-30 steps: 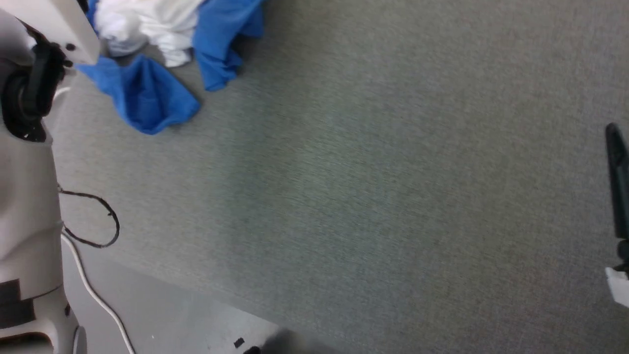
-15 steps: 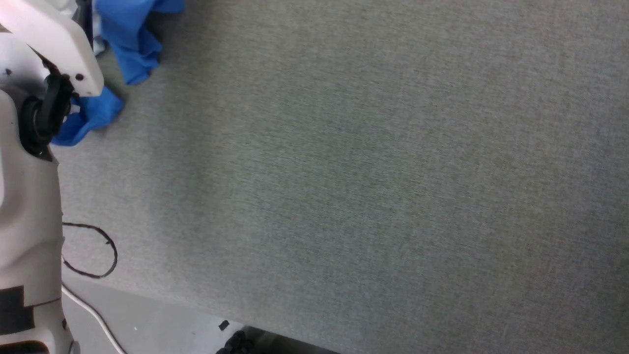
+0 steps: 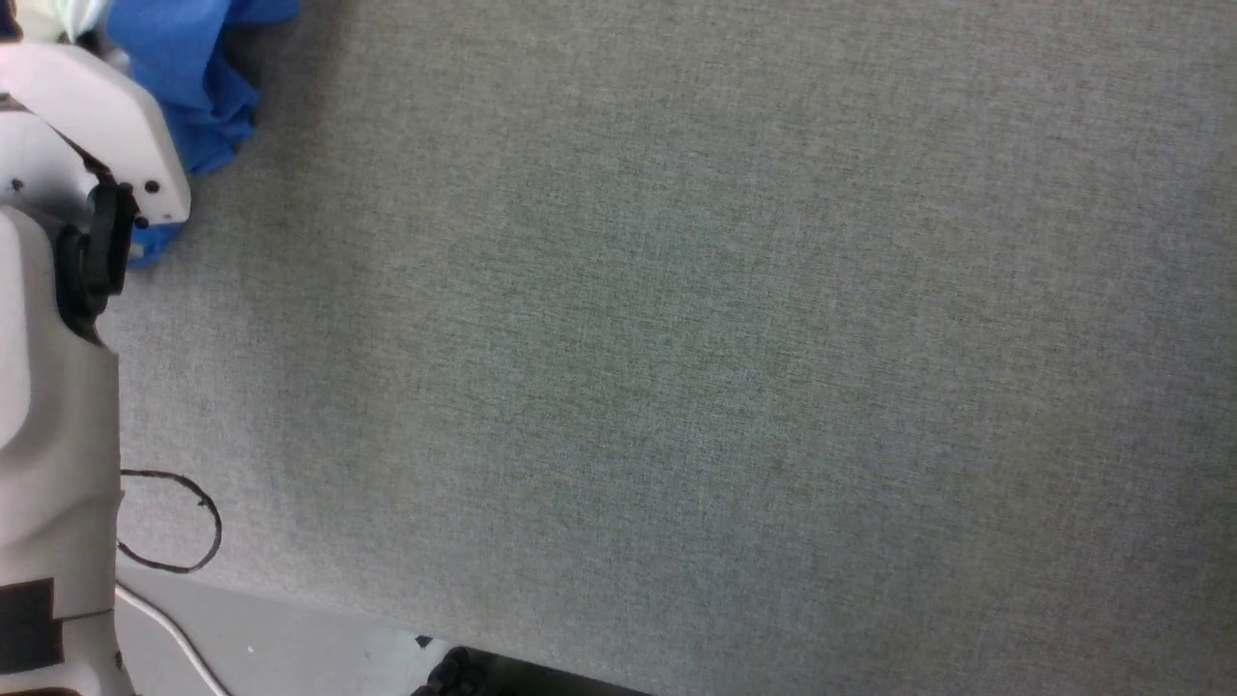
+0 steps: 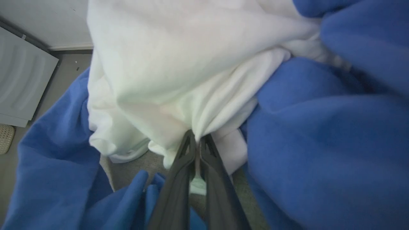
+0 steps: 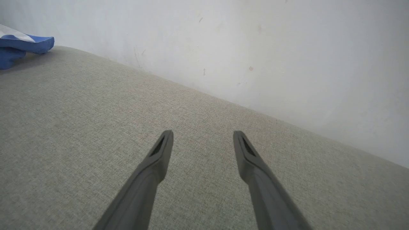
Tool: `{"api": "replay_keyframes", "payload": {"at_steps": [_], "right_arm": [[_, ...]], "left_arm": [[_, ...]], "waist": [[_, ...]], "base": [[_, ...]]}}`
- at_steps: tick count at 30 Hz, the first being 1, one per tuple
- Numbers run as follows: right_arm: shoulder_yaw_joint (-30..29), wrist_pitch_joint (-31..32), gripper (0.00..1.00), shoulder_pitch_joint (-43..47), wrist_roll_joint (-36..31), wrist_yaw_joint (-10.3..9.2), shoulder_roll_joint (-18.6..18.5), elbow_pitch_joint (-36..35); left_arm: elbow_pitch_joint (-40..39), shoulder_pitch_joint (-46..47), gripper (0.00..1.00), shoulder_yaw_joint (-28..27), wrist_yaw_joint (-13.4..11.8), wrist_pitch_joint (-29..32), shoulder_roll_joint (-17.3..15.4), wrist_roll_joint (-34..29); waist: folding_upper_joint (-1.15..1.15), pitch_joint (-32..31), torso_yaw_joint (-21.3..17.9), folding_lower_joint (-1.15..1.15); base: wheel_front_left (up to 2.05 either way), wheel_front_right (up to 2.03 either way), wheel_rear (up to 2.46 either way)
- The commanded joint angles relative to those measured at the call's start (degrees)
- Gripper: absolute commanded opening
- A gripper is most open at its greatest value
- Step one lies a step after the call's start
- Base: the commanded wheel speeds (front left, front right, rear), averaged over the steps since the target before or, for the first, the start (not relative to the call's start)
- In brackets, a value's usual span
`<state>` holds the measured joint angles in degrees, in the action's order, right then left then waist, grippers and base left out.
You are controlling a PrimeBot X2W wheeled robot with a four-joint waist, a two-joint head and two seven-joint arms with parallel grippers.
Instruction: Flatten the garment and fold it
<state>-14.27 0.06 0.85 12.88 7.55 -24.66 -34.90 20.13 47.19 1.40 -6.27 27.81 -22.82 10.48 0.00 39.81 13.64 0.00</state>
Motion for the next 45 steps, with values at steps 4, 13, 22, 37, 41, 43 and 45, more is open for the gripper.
{"api": "replay_keyframes", "payload": {"at_steps": [4, 13, 22, 37, 41, 43, 45], "right_arm": [[0.59, -0.13, 1.00, -0.62, 0.31, -0.06, 0.35, 0.39], [4.59, -1.71, 1.00, -2.67, 0.02, -0.06, 2.81, 3.33], [8.02, -4.21, 1.00, -3.65, -1.09, -0.06, 7.77, 9.40], [10.65, -7.94, 1.00, -1.63, -4.49, -0.06, 18.37, 18.03], [9.80, -8.85, 1.00, -1.02, -5.20, -0.06, 20.09, 19.87], [9.44, -9.28, 1.00, -0.73, -5.46, -0.06, 20.70, 20.67], [9.16, -9.61, 1.00, -0.44, -5.68, -0.06, 21.15, 21.28]], "left_arm": [[-0.63, -0.56, 0.00, -0.25, -0.57, -0.76, -1.50, -0.53], [-5.50, 2.49, 0.00, -1.99, -0.49, -3.10, -4.25, 0.20], [-9.72, 9.06, 0.00, -3.03, 1.39, -1.72, -4.85, 3.88], [-7.60, 27.58, 0.00, 1.58, 2.39, 0.05, 1.47, 7.21], [-4.91, 31.95, 0.00, 2.99, 2.67, -0.34, 4.69, 8.56], [-3.44, 34.34, 0.00, 3.43, 2.64, -0.88, 6.54, 9.36], [-1.94, 36.43, 0.00, 3.95, 2.44, -1.47, 8.74, 10.17]], "waist": [[0.00, -1.50, -0.33, 0.00], [0.00, -6.23, -0.81, 0.00], [0.00, -15.20, -2.05, 0.00], [0.00, -30.48, -3.52, 0.00], [0.00, -33.68, -4.60, 0.00], [0.00, -34.87, -5.36, 0.00], [0.00, -35.93, -6.17, 0.00]], "base": [[0.00, 0.00, 0.00], [0.00, 0.00, 0.00], [0.00, 0.00, 0.00], [0.00, 0.00, 0.00], [0.00, 0.00, 0.00], [0.00, 0.00, 0.00], [0.00, 0.00, 0.00]]}}
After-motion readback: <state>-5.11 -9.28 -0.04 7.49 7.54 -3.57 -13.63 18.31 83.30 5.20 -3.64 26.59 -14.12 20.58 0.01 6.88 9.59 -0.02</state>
